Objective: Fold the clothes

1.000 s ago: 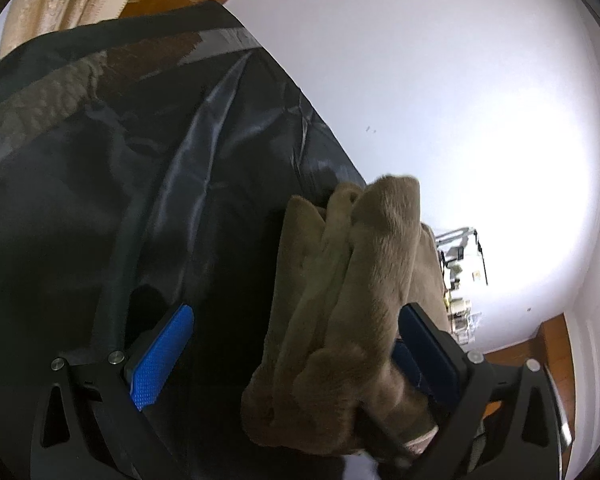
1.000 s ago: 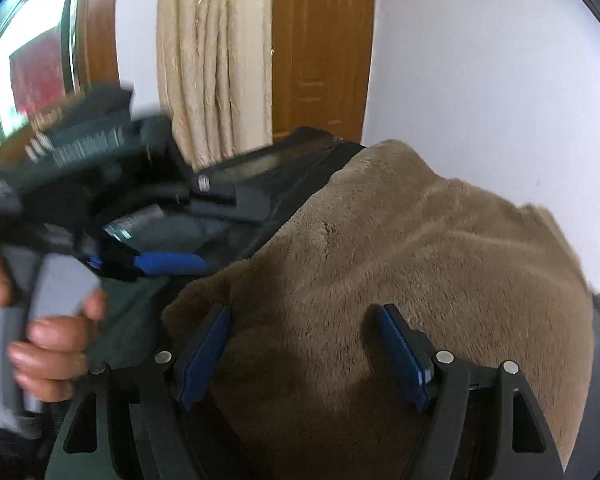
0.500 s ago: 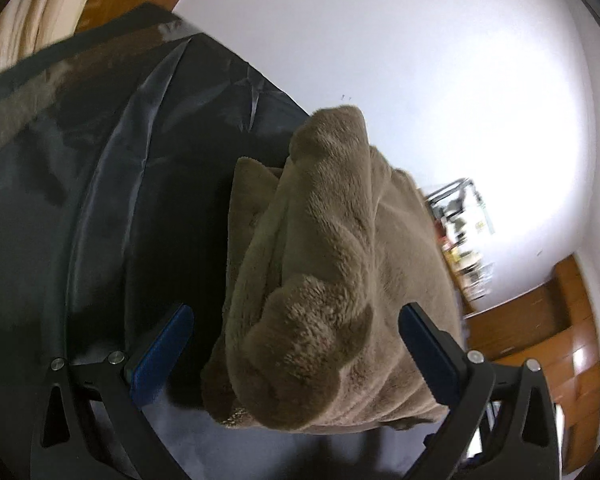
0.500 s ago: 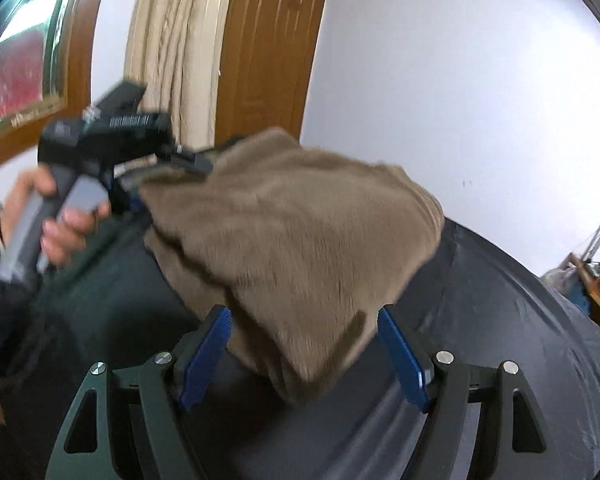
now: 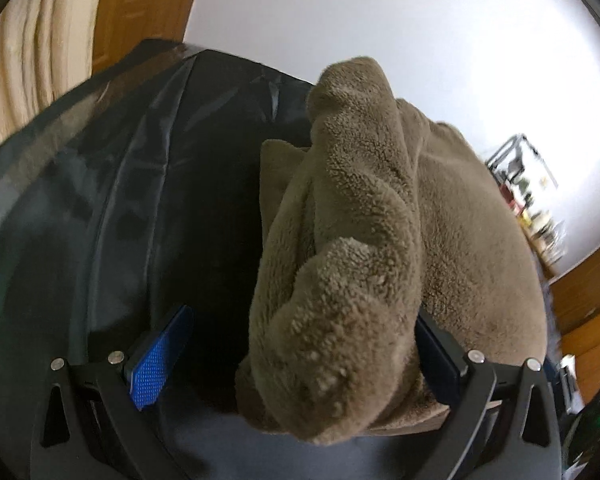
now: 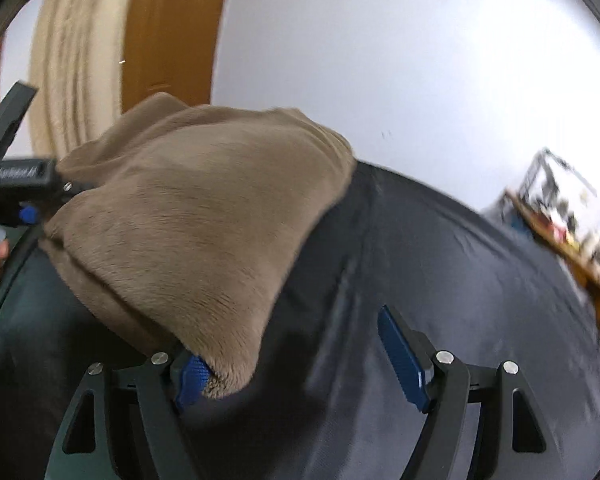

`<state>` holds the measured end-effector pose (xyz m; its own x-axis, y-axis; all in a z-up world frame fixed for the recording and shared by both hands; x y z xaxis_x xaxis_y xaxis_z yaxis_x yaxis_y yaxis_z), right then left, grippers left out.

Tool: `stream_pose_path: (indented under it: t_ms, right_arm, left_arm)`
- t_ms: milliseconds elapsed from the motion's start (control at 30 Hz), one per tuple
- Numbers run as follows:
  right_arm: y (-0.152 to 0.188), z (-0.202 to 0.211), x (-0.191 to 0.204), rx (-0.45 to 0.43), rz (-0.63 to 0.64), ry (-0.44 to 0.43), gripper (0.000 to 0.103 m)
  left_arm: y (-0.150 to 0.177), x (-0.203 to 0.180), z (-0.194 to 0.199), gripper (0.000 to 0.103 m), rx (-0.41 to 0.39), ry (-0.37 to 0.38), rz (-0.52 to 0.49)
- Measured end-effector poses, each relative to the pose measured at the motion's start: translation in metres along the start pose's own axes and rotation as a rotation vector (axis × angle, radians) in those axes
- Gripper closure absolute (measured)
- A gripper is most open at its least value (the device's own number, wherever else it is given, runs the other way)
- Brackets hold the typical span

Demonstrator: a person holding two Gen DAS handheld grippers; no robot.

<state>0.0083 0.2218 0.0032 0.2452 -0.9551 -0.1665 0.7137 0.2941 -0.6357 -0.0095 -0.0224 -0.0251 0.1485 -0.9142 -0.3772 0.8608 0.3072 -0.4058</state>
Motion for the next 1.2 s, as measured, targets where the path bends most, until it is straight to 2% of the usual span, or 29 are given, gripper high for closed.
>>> stream_pose_path:
  t_ms: [133, 367, 533, 700, 867, 1100, 1167, 1200]
  right_arm:
    - [0.002, -0.009, -0.012, 0.032, -0.089, -0.051, 0.025]
    - [0.008, -0.017, -0.022, 0.074, -0.110, -0.089, 0.023]
    - [0.006, -0.031, -0.025, 0.096, -0.124, -0.103, 0.023]
    - [0.011, -0.026, -0.028, 0.101, -0.115, -0.117, 0.023]
    - [0.010, -0.002, -0.029, 0.033, -0.119, -0.164, 0.023]
    - [-0.005, 0.063, -0.017, -0.227, -0.080, -0.232, 0.020]
    - [-0.016, 0.072, -0.011, -0.277, -0.071, -0.224, 0.018]
    - [-0.025, 0.070, -0.003, -0.275, -0.055, -0.221, 0.018]
  left_arm:
    - [0.003, 0.002, -0.002, 0.000, 0.017, 0.014, -0.002]
    - [0.010, 0.009, 0.005, 0.000, 0.012, 0.038, 0.016]
    - [0.014, 0.018, 0.011, 0.000, 0.016, 0.125, 0.057]
    - [0.015, 0.029, 0.015, 0.000, 0.021, 0.206, 0.101]
    - [0.016, 0.039, 0.021, 0.000, 0.019, 0.250, 0.139]
    - [0.023, 0.049, 0.030, 0.000, 0.014, 0.292, 0.175]
    - [0.025, 0.052, 0.033, 0.000, 0.013, 0.303, 0.185]
    - [0.026, 0.053, 0.034, 0.000, 0.012, 0.309, 0.190]
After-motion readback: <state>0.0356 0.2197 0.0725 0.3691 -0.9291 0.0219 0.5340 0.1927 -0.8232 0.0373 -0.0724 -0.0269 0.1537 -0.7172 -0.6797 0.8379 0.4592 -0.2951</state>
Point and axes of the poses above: each gripper's, at about its wrist camera, not at the fingertips, and z roughly against the way its jaws point, x to its left, y to its underside, the point moved 2 cm from there along -z, roughly the way its jaws point, and after that the axes turned 9 degrees about x, right-handed, at the moved point
